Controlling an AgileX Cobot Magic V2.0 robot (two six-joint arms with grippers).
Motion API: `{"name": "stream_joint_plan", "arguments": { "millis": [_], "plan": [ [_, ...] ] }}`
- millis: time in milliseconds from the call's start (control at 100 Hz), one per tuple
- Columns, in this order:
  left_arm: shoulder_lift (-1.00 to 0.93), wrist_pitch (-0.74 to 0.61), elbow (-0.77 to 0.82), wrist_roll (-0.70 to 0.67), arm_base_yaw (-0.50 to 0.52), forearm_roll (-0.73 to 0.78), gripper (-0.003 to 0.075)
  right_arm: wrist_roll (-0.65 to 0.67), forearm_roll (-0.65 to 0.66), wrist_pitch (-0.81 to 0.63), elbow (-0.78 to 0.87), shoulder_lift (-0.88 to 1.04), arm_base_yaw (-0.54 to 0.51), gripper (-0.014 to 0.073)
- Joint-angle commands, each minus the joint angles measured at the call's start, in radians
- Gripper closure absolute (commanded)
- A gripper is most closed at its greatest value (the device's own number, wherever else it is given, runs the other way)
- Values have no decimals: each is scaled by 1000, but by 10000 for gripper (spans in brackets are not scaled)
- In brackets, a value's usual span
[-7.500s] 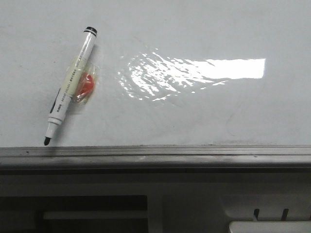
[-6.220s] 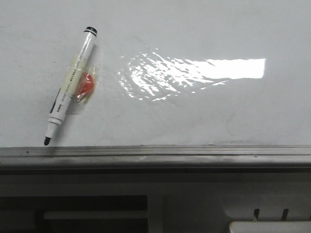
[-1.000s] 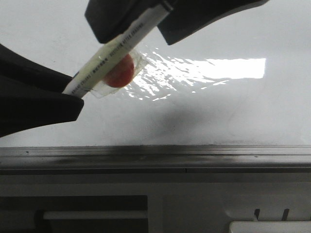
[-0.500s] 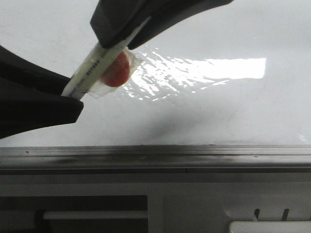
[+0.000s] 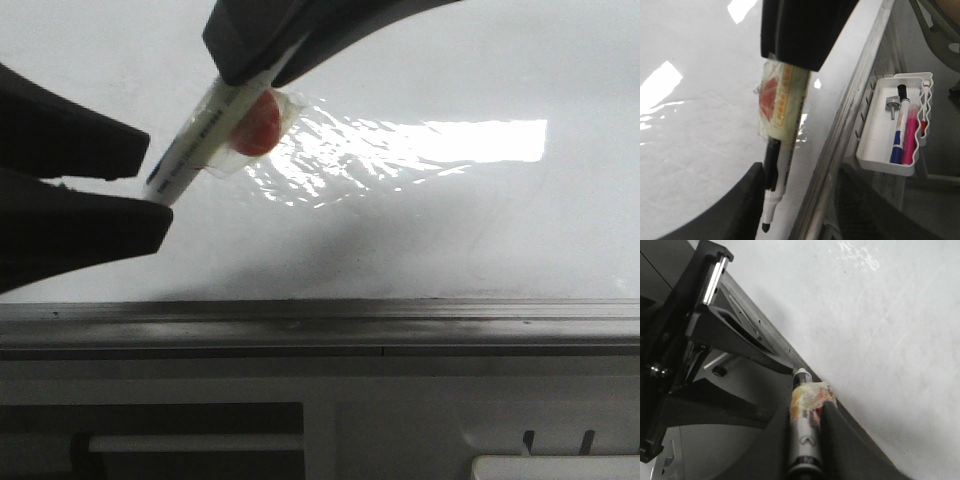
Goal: Write number 9 on whiteboard
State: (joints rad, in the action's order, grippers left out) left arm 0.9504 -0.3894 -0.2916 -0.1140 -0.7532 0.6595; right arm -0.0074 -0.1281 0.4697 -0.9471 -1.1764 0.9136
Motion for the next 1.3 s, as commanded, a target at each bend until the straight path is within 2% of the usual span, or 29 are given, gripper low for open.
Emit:
{"name": "stream_joint_plan", "arguments": {
  "millis": [0,180,390,570,740,1050,1290],
  "plan": [
    [-62,-48,-27,-15,-5,-76,388,-7,8,-88,-29,19,-5,634],
    [-262,30,-27,-15,25,-260,388,-7,13,-88,-29,24,-22,634],
    [-433,92,-27,-15,108,-281,388,-7,14,-124,-30,41,-74,634],
    [-444,92,-27,-15,149,-306,388,-7,12,-144,-39,45,-142,634],
    [-444,86,-27,-15,150,-344,388,7,4,-42,-128,45,-201,634],
    [-444,86,-27,-15,150,-366,388,18,4,39,-209,16,-268,641],
    [-444,86,-27,-15,150,-366,388,34,-20,-59,-213,-79,-278,642]
  ]
}}
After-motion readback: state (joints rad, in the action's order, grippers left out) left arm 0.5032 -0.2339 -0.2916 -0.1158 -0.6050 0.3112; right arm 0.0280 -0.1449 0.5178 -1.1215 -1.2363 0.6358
